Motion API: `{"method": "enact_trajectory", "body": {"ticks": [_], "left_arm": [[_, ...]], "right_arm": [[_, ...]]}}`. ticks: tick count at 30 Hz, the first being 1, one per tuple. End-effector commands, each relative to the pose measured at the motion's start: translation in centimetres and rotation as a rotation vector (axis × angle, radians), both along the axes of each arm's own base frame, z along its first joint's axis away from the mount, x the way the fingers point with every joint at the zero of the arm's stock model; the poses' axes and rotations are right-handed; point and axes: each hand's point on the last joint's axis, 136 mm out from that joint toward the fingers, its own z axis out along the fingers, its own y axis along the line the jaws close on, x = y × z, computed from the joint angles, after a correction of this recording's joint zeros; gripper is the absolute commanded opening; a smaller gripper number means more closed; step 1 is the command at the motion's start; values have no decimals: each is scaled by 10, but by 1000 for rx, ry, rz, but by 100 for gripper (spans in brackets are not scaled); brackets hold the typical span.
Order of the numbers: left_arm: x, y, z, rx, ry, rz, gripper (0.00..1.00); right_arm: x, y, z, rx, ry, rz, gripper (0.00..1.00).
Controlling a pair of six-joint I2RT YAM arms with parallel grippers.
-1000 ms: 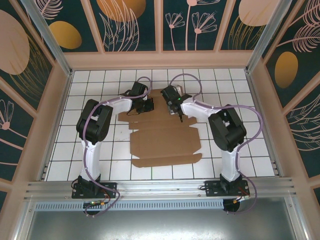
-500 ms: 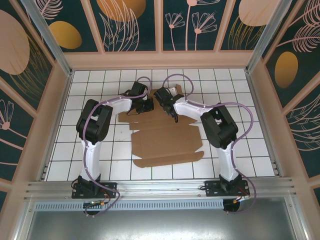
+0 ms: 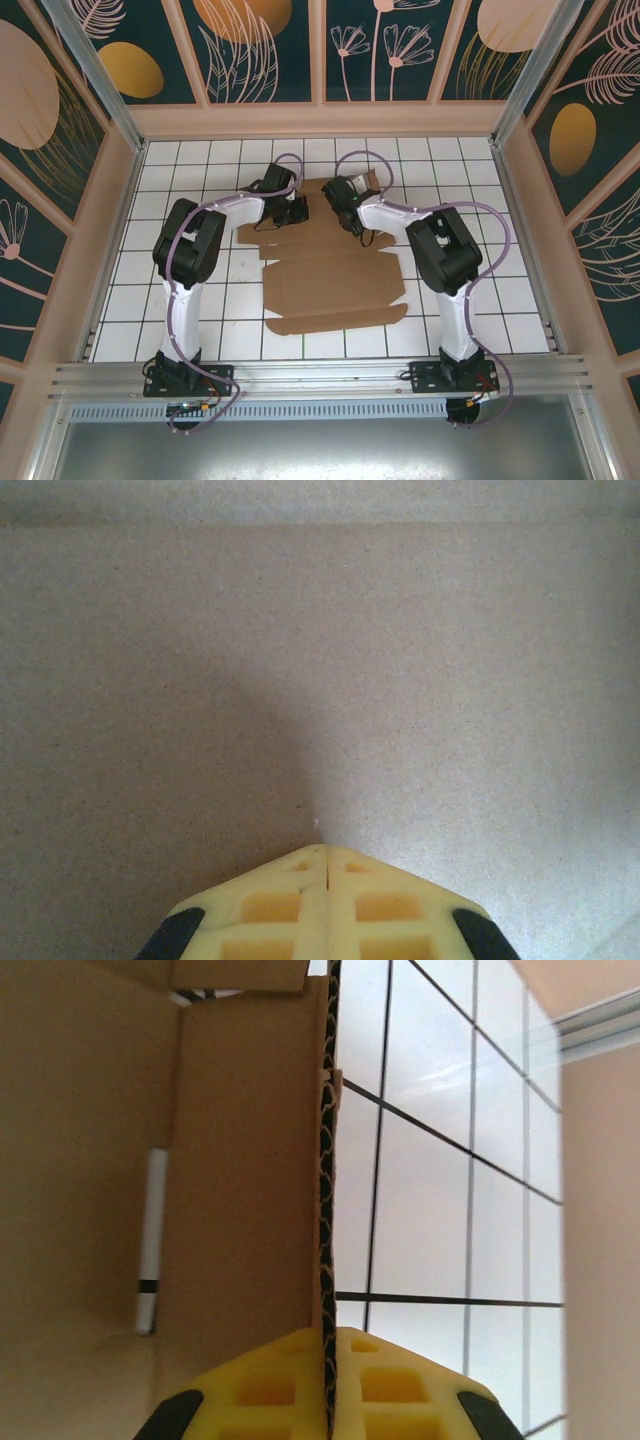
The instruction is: Fold the paper box
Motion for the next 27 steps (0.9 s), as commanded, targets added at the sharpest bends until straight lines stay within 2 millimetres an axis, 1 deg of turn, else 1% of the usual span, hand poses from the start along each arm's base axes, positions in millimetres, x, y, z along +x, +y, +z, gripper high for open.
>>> {"method": "enact_trajectory", "body": {"ticks": [1,3,5,6,7,8,9,11,12,13,15,16,17,18,20,24,27], "left_arm": [[-15,9,-30,47,90,16,0],[-15,9,-30,47,90,15,0],[-15,9,-30,45,90,15,0],[-15,9,-29,45,88,14,0],[-15,9,-29,45,88,15,0],[-15,9,-28,46,88,14,0],[-15,10,-28,46,87,17,0],[-15,10,-27,43,86,17,0],[-15,10,-27,42,87,17,0],[-15,9,-27,39,87,16,0],[-16,8,-26,35,87,14,0],[-15,8,-26,33,87,15,0],[-16,8,-25,32,87,14,0],[-16,8,-25,31,87,13,0],[-16,8,-25,31,86,11,0],[-16,7,-25,25,88,11,0],[-16,8,-25,29,85,11,0]], "right_arm": [[0,-1,-20,-186,8,40,0],[2,3,-25,-236,5,58,0],[4,5,-25,-253,-8,69,0],[4,8,-21,-226,-18,66,0],[4,10,-14,-153,-25,52,2],[3,12,-7,-62,-29,39,6],[3,14,1,69,-27,29,13],[-1,19,19,359,-24,30,32],[-4,18,31,509,-37,23,42],[-9,18,41,654,-44,24,48],[-18,12,60,882,-70,35,55],[-26,7,67,975,-85,41,63],[-31,3,71,1039,-92,41,67],[-36,-6,71,1077,-104,17,67],[-47,-13,60,1111,-82,-7,67],[-62,-32,15,1083,-3,-117,66],[-65,-34,-8,1119,59,-161,65]]}}
